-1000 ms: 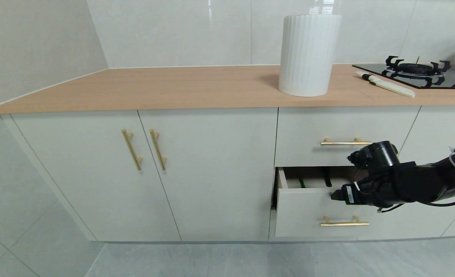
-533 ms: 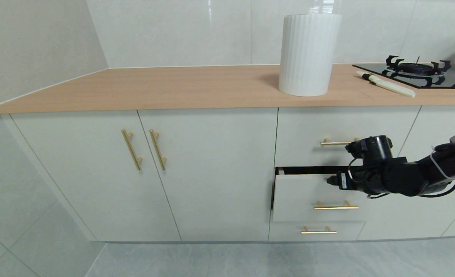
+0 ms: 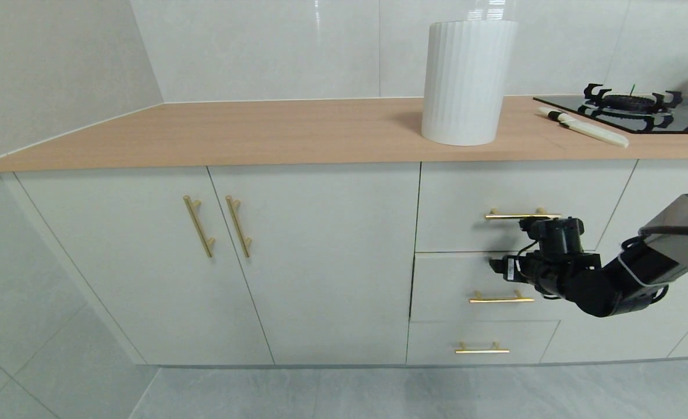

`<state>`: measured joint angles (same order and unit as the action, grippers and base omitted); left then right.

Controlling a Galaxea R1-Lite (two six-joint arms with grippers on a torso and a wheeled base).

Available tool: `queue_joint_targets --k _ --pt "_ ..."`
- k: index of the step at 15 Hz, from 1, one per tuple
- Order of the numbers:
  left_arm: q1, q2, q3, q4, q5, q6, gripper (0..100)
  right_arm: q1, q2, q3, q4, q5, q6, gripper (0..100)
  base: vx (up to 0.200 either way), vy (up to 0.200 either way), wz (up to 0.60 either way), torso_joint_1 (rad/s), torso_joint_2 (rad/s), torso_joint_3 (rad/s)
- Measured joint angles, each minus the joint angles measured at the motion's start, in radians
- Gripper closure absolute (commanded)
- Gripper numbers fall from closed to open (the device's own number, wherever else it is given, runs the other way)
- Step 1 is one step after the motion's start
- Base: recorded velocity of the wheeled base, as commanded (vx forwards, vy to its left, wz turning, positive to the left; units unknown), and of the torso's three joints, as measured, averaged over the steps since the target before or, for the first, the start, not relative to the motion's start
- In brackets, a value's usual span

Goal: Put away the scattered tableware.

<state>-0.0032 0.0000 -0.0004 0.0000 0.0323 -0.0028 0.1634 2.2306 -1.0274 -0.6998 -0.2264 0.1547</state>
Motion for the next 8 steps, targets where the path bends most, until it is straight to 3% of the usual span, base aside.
queue_joint_targets --k 2,8 --pt "0.0 0.0 0.0 0.0 0.0 0.0 0 0.001 0.028 0.002 -0.09 -0.029 0.0 0 0.0 0.0 0.0 0.0 0.0 0.0" --pt "0.0 0.0 0.0 0.0 0.0 0.0 0 -0.001 0.017 0.044 -0.132 -0.035 -0.001 0 0.0 0.0 0.0 0.0 0.0 0.0"
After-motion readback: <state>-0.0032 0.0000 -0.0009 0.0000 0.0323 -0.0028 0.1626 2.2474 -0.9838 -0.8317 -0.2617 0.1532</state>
